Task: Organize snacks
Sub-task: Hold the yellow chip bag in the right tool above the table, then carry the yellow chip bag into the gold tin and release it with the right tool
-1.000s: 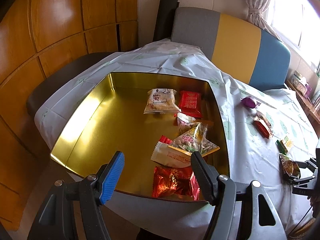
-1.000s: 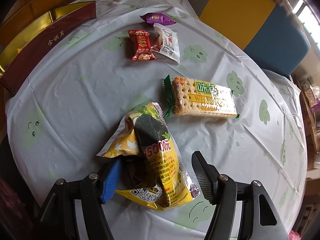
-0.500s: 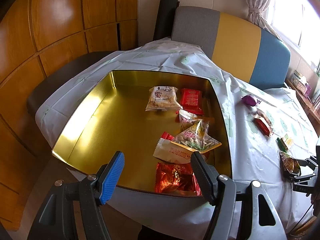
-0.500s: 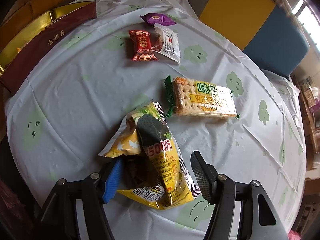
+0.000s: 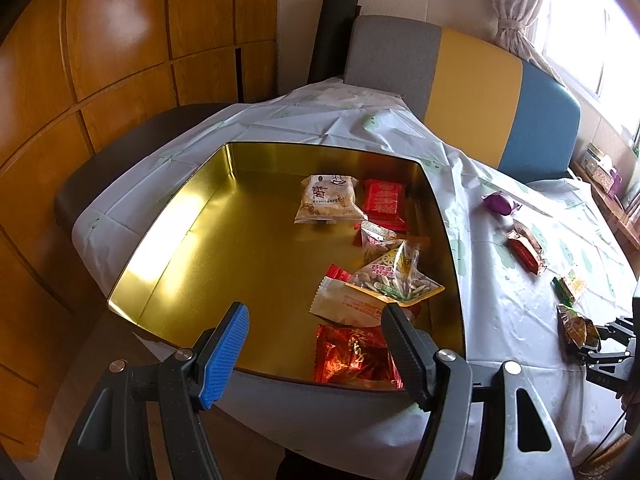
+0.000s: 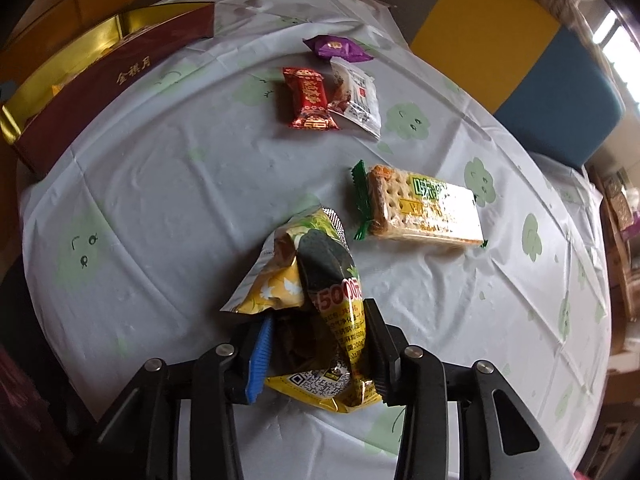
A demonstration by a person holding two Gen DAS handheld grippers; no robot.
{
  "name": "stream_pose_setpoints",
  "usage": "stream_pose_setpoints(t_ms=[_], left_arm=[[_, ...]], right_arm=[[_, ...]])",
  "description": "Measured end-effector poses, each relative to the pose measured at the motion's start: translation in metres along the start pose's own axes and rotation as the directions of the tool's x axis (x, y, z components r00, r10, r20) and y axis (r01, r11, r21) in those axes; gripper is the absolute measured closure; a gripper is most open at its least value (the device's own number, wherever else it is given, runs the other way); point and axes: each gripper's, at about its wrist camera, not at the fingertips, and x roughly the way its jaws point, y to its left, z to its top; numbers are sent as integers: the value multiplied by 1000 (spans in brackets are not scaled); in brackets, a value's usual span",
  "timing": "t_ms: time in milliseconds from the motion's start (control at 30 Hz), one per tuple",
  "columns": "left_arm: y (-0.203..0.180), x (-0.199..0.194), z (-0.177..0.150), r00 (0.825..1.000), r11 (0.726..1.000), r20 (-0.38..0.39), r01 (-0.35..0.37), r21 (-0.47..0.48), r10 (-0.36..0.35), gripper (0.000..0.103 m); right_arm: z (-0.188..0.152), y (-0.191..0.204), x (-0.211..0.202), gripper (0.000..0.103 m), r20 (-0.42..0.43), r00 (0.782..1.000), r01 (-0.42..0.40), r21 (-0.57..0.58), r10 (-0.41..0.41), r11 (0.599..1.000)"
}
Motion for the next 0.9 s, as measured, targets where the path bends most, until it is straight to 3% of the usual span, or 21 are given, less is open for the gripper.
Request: stream_pose_setpoints(t_ms=[400,500,700,900], left_arm=[[12,-4,-1,1000,1000,22,-13,-12,13,33],[14,-4,-2,1000,1000,25,-15,-17,16,33],[17,-4,-1,999,999,33,-21,-25,22,33],[18,-5,0,999,999,30,-26,-26,27,33]], right_arm=[[12,4,-4,62,-3,997,-82,116,83,990],[18,9,-12,62,31,990,-141,160,138,977],[45,33,-30,62,126,957,-280,187,260,942],[93,79,-51,62,200,897,-424,140,394,895]])
